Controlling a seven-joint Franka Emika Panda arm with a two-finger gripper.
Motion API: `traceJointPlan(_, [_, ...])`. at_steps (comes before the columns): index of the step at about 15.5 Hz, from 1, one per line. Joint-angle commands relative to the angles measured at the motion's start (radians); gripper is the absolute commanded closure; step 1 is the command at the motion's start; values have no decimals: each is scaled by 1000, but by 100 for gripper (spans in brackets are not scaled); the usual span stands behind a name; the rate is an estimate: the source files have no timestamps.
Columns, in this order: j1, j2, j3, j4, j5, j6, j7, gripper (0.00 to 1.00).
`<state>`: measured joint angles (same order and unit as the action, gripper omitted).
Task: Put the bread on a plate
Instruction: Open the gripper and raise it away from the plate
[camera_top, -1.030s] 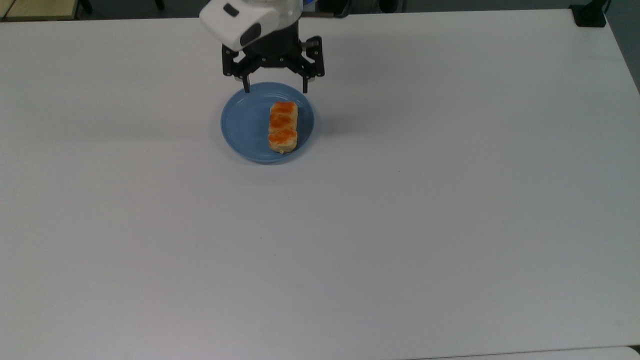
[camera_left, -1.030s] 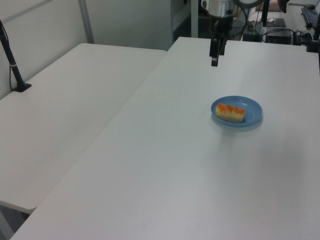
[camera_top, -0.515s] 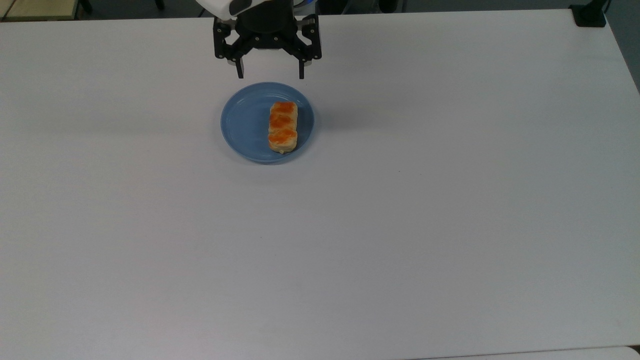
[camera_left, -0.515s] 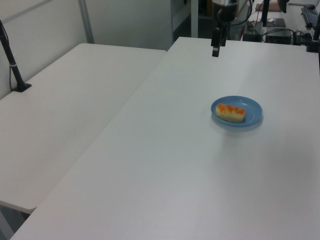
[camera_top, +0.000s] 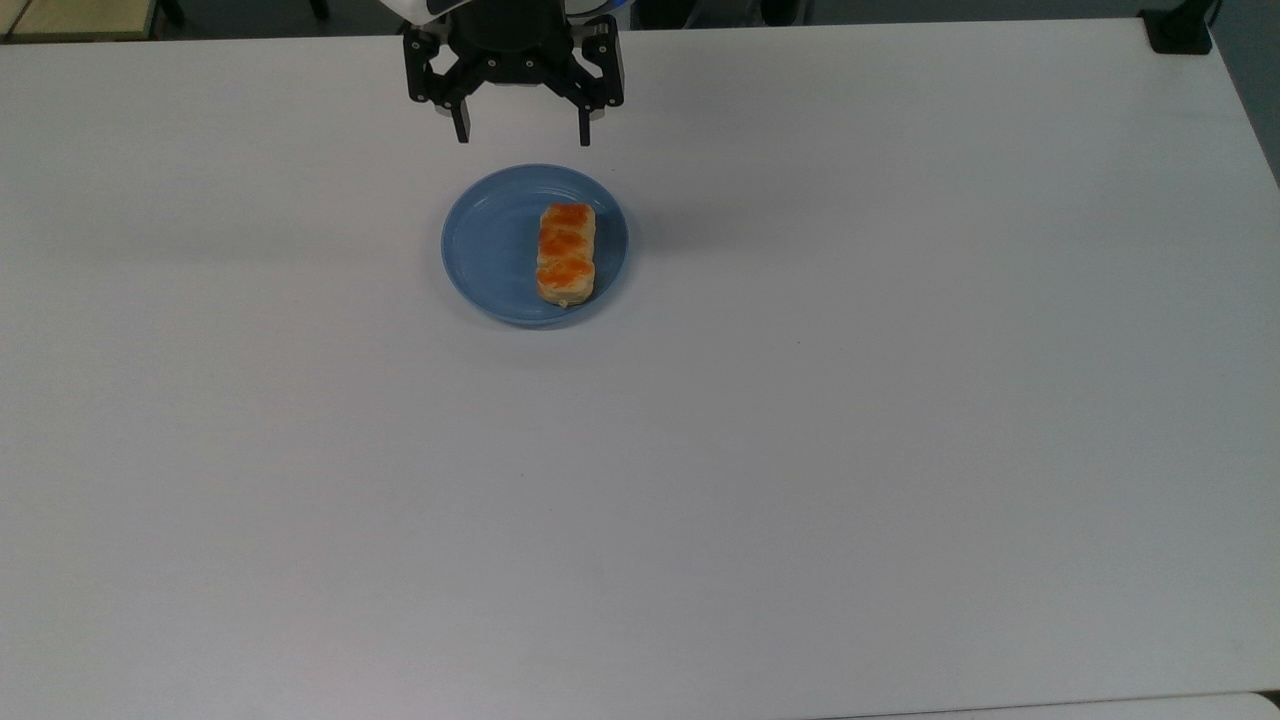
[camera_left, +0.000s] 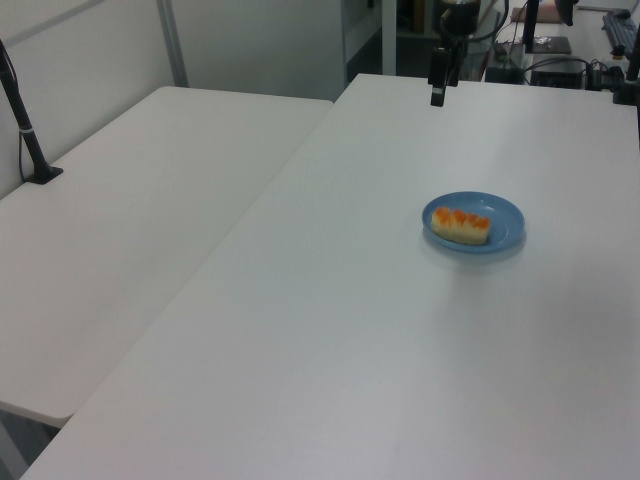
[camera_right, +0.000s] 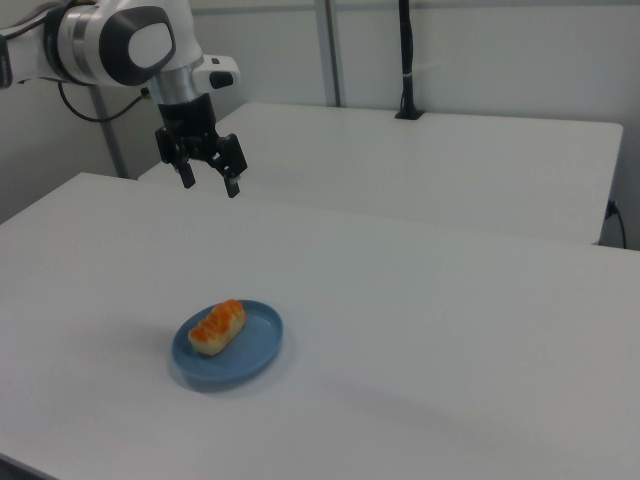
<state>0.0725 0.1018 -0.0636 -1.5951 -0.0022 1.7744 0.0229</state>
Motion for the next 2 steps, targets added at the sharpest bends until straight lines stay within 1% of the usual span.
traceJointPlan(1, [-11,-17,14,-3,16,-27,14,0])
traceJointPlan(2, [-11,-17,14,-3,16,-27,12,0])
